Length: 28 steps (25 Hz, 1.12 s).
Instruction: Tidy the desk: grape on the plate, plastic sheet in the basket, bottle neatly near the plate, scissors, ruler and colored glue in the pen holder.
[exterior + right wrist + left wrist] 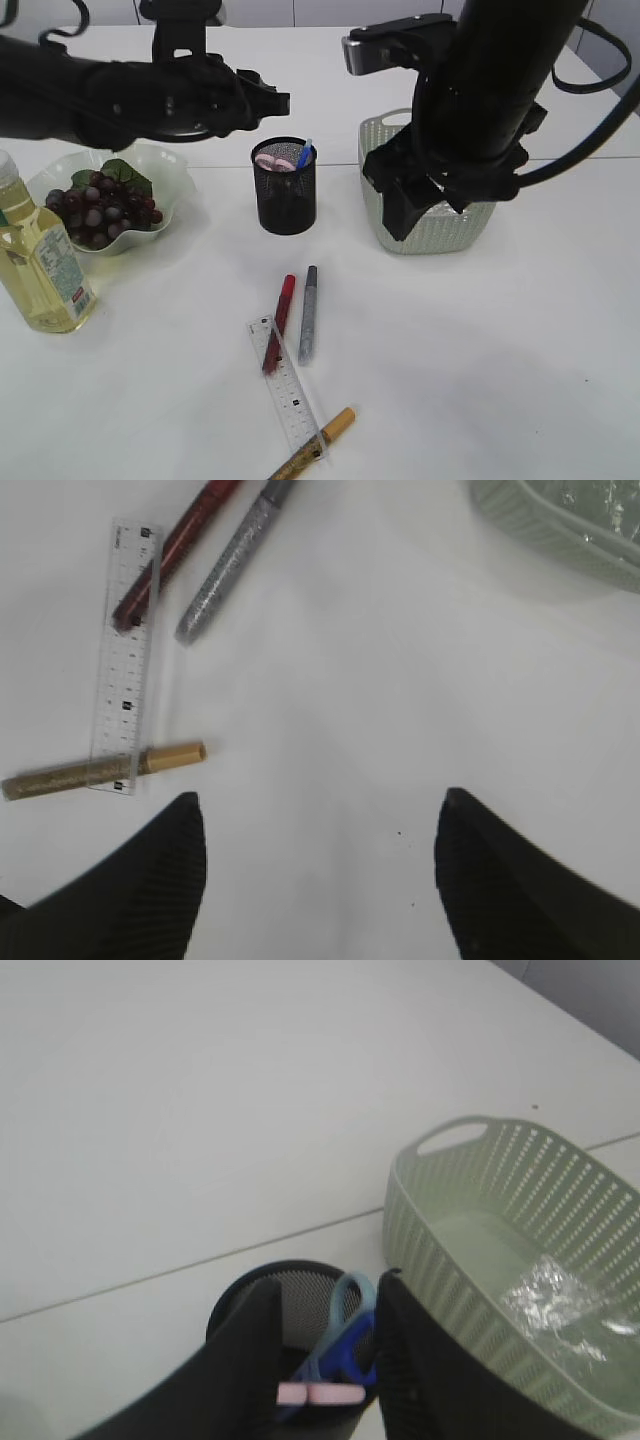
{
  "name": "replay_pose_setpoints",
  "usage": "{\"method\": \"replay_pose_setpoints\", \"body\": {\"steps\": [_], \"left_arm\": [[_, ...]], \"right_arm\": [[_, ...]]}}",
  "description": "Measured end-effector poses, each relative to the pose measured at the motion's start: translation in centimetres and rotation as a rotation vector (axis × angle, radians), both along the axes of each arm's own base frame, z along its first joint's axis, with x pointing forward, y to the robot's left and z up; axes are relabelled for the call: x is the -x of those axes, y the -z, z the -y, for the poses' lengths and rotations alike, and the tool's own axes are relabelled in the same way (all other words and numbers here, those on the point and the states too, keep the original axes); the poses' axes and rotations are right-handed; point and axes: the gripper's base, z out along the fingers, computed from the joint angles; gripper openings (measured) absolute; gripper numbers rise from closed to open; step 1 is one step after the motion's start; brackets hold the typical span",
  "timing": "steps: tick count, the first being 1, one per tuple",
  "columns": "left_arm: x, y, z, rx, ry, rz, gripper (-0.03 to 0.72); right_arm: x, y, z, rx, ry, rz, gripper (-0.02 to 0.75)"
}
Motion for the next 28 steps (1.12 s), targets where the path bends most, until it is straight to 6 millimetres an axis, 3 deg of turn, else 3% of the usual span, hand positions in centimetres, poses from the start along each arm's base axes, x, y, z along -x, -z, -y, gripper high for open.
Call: {"method": "replay_pose_setpoints", "body": {"steps": [8,16,21,28], "left_arm": [[4.0,-5.3,-2.0,-0.224,0.042,-0.281,0.239],[6.9,-8.8,-3.8,-0.431,0.033,-0.683,0.239],[7.8,-9.5,-4.3,-0.477,0.029,-0.786,0.239],[8.3,-9.5,-3.7,-0.404,0.061,-0.837,0.239]], "right_arm": [[-0.1,-2.6,-1.1,-0.141,0.021,0.019,0.524],[0.3,-2.9,-2.0,-0.245,0.075,-0.046,0.524],[0.5,-2.9,-2.2,-0.253,0.097,-0.057,0.524],[1.8,-2.2,-4.9,-0.242,0.062,-0.092,0.524]]}}
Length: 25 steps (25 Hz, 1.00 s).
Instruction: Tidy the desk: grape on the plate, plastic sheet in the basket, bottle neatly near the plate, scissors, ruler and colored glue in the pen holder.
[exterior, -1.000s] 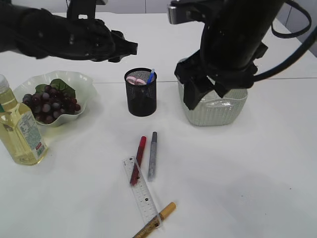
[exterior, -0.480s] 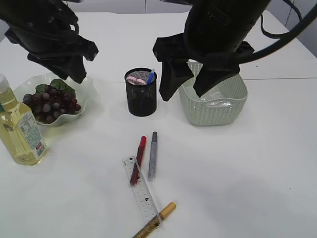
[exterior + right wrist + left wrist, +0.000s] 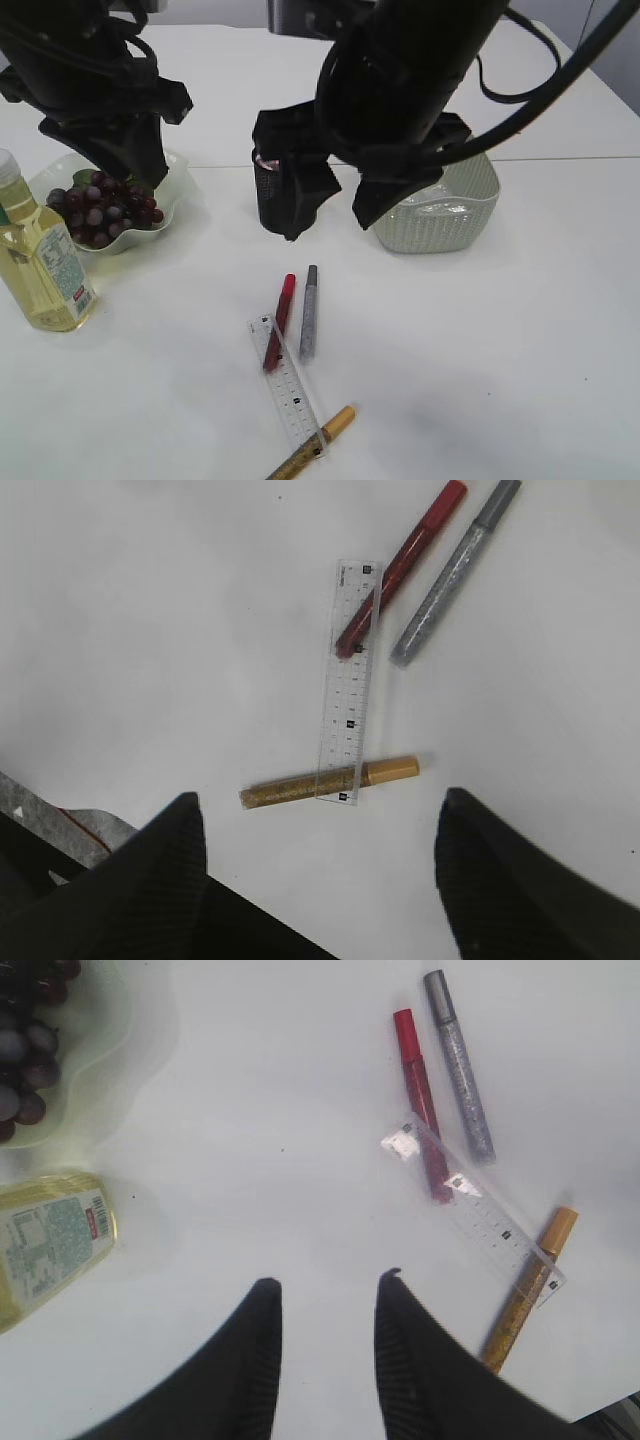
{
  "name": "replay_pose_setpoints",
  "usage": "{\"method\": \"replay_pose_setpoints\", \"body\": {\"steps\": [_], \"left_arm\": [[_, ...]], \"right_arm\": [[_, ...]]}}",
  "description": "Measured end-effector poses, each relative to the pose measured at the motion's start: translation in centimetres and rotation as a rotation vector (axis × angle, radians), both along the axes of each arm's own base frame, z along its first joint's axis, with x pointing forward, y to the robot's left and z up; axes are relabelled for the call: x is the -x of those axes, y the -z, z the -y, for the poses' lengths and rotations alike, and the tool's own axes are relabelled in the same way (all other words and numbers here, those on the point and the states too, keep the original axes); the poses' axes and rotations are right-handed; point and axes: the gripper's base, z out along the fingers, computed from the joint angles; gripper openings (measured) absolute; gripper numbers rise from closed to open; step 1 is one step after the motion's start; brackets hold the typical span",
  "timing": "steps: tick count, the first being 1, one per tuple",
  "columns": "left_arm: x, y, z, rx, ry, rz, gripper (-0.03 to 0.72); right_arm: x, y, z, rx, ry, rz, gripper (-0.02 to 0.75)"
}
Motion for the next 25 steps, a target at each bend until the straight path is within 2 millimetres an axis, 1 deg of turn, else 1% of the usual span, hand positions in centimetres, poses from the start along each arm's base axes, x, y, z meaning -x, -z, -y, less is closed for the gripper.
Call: {"method": "replay_pose_setpoints", "body": {"steps": [3,5,7,9,13,15,17,22,25], "left_arm": [[0.4,-0.8,-0.2,0.005,0.0,0.021,0.239],[1.1,-1.4,-0.9,-0.01,-0.008,0.046,0.239],[2.2,-2.2,-1.8,-0.03,-0.024,0.073,0.239],[3.6,-2.7,-2.6,-0.033,-0.036,0.087,0.239],[6.8,-4.5,-4.3,-0.011,-0.051,0.138,0.241],[8.5,-5.8,-5.2,0.011,-0.062,0.18,0.246],[10.1,-6.9,-6.2,0.027,-0.08,0.225,0.267],[14.4,-10.2,-8.7,0.084,-0.143,0.364,0.364],[16.4,-11.4,-9.8,0.117,-0.159,0.424,0.379]], "right_arm": [[-0.4,1.3,-0.7,0.016,0.013,-0.039,0.524],[-0.7,2.3,-1.0,0.027,0.021,-0.065,0.524],[-1.1,3.3,-1.3,0.041,0.027,-0.09,0.524],[-1.4,4.5,-1.8,0.058,0.027,-0.12,0.524],[-1.3,6.7,-3.1,0.089,0.011,-0.169,0.524],[-1.3,7.9,-3.8,0.107,0.004,-0.194,0.524],[-1.2,9.0,-4.4,0.122,-0.001,-0.216,0.524],[-0.9,11.5,-5.8,0.16,-0.024,-0.259,0.524],[-1.0,12.5,-6.0,0.183,-0.022,-0.272,0.524]]}}
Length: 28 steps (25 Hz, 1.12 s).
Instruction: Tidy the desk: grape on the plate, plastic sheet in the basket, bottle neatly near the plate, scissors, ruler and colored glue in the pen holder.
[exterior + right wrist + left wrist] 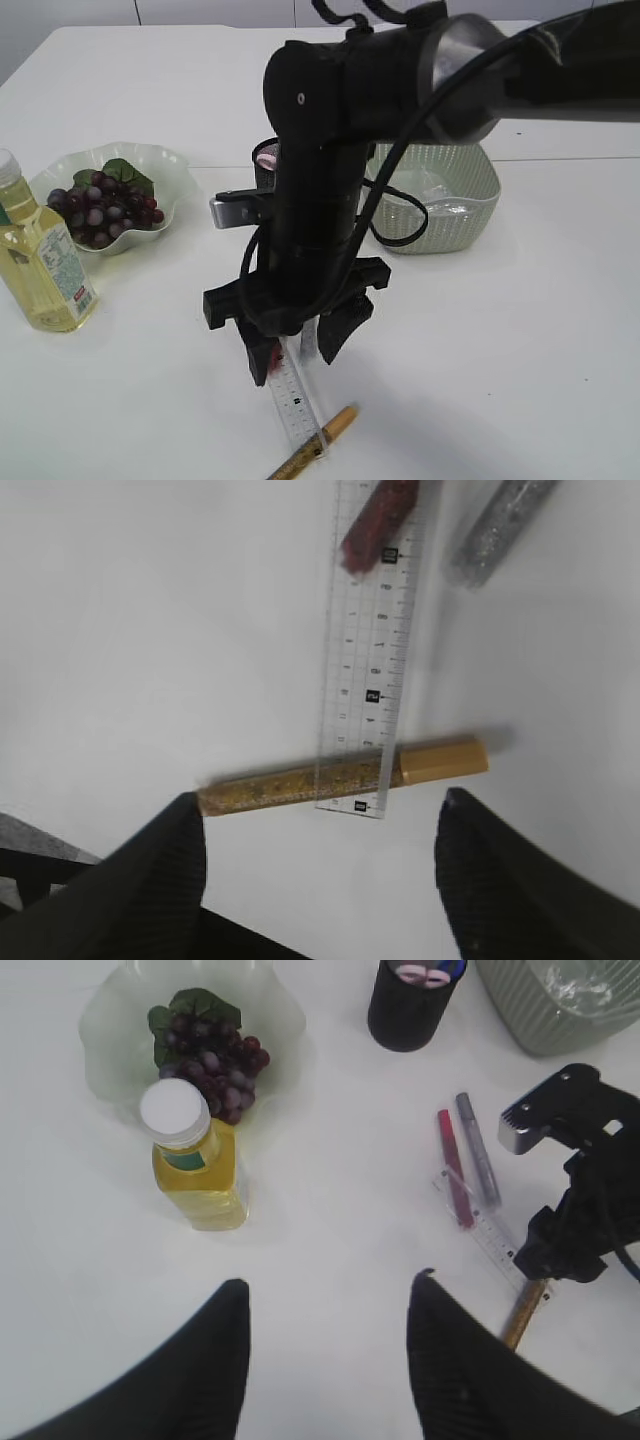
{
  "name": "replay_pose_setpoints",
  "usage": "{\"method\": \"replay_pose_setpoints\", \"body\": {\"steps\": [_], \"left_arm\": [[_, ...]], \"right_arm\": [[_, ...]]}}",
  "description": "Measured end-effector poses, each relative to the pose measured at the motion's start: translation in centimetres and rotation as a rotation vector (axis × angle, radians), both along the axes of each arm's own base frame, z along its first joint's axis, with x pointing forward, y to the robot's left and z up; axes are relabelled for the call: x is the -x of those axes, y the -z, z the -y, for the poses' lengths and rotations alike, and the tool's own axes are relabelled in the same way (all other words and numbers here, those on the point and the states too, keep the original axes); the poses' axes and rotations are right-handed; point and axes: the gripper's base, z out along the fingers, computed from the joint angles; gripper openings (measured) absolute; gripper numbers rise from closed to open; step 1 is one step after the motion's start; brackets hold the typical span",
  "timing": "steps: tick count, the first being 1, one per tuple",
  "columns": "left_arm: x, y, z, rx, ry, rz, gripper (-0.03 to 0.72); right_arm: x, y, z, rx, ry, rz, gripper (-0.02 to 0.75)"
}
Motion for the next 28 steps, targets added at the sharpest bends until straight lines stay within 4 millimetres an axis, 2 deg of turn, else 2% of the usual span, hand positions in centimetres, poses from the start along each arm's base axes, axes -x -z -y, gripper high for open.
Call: {"method": "replay_pose_setpoints", "body": {"steps": [5,15,23,28], "left_arm": [[1.2,-0.7,-0.6,0.019,-0.003,0.039,0.383],[1.2,-0.7,-0.7,0.013,-0.006,0.041,0.384],[1.1,-0.7,-1.0,-0.016,-0.021,0.057,0.384],[1.1,-0.7,-1.1,-0.022,-0.023,0.057,0.384]], "right_arm": [[-0.4,1.8,0.0,0.052,0.005,-0.011,0.524],[-1.3,4.6,-0.8,0.058,0.025,-0.026,0.524],[-2.4,5.2,-1.8,0.038,0.043,-0.007,0.524],[-2.7,6.4,-1.9,0.073,0.038,-0.033,0.524]]}}
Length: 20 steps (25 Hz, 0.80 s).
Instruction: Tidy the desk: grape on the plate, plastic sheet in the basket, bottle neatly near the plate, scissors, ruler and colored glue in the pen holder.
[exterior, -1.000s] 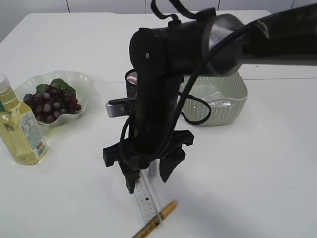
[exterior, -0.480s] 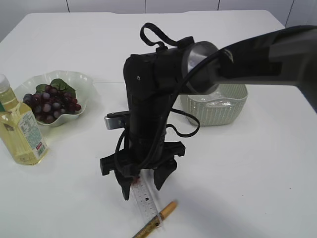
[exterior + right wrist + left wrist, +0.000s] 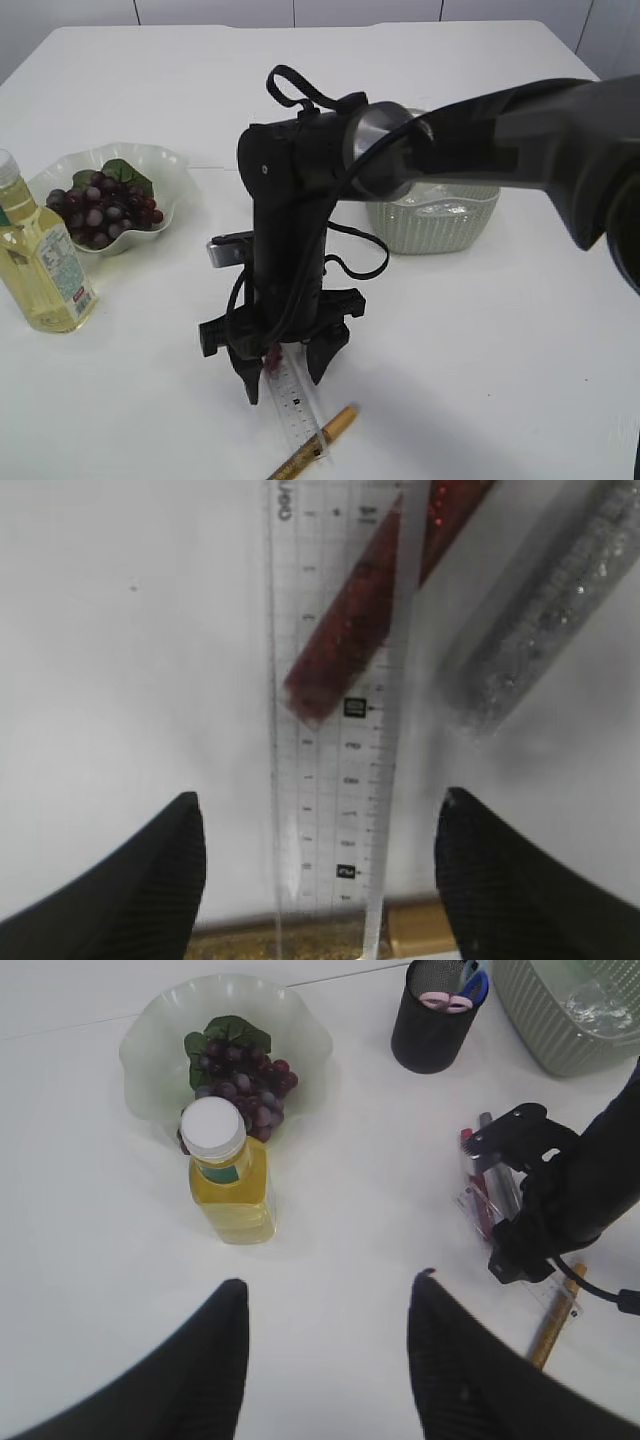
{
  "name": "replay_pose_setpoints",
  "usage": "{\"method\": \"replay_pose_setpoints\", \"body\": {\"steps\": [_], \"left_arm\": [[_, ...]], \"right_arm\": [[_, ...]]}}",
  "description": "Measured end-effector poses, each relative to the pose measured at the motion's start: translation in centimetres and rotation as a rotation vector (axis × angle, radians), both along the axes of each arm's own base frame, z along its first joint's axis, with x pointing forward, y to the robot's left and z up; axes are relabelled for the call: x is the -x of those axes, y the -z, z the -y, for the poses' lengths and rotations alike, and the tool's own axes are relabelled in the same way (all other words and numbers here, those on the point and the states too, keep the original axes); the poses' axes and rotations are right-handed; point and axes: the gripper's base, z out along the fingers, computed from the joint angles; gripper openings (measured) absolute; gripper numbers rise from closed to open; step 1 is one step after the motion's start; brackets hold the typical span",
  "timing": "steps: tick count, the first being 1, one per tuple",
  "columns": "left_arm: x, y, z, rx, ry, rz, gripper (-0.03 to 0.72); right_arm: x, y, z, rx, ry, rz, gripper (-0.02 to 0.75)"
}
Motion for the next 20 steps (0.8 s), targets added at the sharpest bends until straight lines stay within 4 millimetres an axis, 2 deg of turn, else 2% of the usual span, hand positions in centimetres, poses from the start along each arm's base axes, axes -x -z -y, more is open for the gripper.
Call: {"method": "replay_pose_setpoints", "body": {"steps": [7,8,20], "left_arm": [[-0.06,0.15,-0.05,-0.009,-0.004,-0.002,0.382],[-0.07,0.14,-0.07,-0.011,-0.004,-0.001,0.381],[-0.08,0.14,-0.1,-0.014,-0.006,0.001,0.368]], "right_arm": [[-0.1,0.68,0.28,0.04,-0.012,0.0,0.524],[-0.11,0.68,0.29,0.041,-0.013,0.001,0.506],[-0.09,1.05,0.31,0.048,-0.011,-0.007,0.523]]}}
